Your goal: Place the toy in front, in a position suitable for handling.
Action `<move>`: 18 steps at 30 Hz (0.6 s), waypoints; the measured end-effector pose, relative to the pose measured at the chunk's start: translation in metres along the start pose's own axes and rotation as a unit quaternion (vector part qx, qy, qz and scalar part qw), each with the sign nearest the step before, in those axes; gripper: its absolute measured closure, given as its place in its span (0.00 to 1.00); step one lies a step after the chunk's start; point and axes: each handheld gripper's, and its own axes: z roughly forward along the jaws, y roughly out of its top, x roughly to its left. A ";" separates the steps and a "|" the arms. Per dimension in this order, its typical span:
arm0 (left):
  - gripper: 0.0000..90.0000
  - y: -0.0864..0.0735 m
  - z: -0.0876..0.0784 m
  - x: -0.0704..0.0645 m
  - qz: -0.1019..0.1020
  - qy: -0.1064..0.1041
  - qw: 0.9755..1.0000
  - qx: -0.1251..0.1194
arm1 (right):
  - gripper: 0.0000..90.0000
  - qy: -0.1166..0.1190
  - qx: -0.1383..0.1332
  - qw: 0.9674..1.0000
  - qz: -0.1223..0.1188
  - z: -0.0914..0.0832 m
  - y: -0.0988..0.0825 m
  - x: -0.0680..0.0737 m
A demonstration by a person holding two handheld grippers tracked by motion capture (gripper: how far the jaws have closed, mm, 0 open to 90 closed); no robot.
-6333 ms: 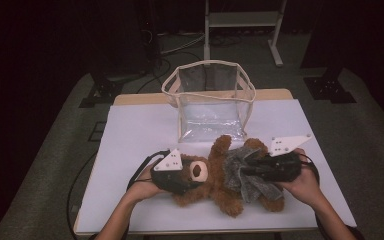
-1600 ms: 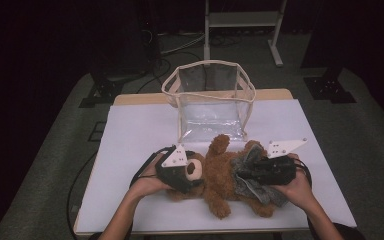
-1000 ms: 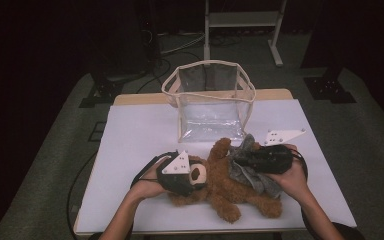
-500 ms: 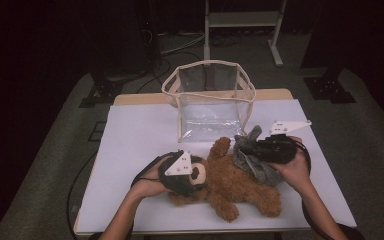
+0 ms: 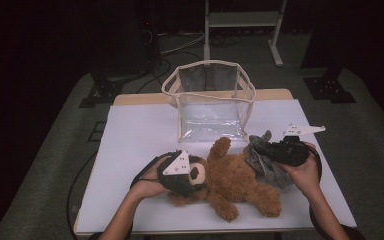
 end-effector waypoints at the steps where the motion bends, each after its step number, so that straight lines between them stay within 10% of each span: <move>1: 0.22 0.000 0.000 0.001 -0.002 0.001 1.000 -0.001 | 0.77 0.019 -0.013 1.000 -0.008 -0.001 0.004 0.011; 8: 0.21 -0.002 0.000 0.003 -0.012 0.005 1.000 -0.005 | 0.77 0.045 -0.005 0.999 -0.029 0.017 0.006 0.030; 18: 0.20 -0.003 0.001 0.004 -0.016 0.004 1.000 -0.009 | 0.77 -0.003 -0.007 1.000 0.013 0.004 -0.006 -0.003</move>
